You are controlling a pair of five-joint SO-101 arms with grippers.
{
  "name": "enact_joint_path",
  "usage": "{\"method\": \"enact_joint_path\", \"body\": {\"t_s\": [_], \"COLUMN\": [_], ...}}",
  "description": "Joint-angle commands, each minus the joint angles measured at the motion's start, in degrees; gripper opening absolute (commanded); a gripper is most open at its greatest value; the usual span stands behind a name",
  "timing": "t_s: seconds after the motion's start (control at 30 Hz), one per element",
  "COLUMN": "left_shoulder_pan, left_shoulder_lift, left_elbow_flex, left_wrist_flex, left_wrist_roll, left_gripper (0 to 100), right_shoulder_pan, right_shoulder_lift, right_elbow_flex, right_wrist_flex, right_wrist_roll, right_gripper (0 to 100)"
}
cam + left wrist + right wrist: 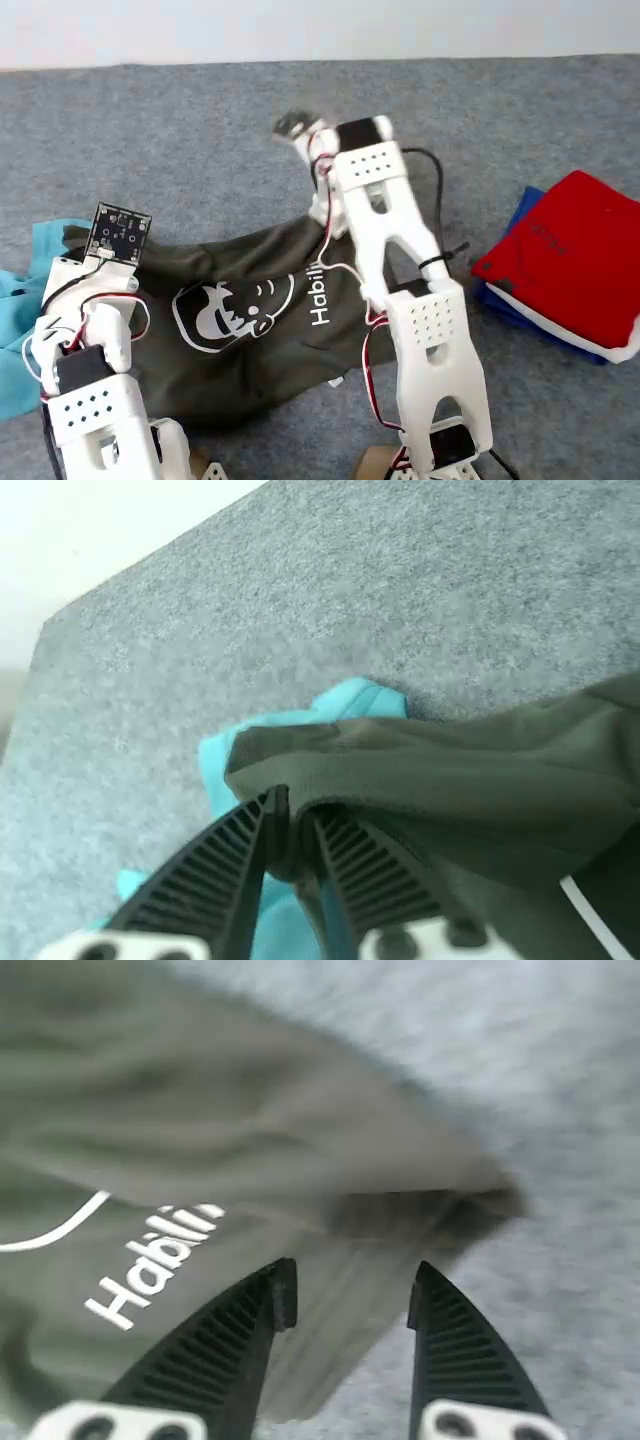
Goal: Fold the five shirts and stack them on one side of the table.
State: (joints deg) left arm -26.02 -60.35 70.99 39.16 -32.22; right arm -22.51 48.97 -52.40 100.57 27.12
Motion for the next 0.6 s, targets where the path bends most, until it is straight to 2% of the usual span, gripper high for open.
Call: {"method": "enact_joint_path", "body": {"t_s": [0.0, 0.1, 0.47, 0.57], "left_shoulder_pan": [0.4, 0.4, 0.4, 0.4], "left_shoulder_lift": [0.1, 0.1, 0.1, 0.1], "left_elbow_flex": [0.2, 0.4, 0.5, 0.6], "left_wrist_flex": [-1.3, -1.3, -1.2, -1.2], "left_wrist_roll": [-0.4, -0.4, -0.4, -0.4], "left_gripper": [0, 0, 0, 0], "right_shoulder_pan": [-1.6, -2.0, -1.0, -1.1], "right_shoulder_lift": [-2.7, -0.4, 3.5, 5.4], "right_elbow_flex": [0.2, 0.2, 0.2, 0.2], "right_wrist_flex": [1.6, 0.7, -4.3, -6.5], "right_wrist_roll": [0.5, 0.1, 0.1, 0.4], "right_gripper": [20.0, 25.3, 25.1, 20.5]}}
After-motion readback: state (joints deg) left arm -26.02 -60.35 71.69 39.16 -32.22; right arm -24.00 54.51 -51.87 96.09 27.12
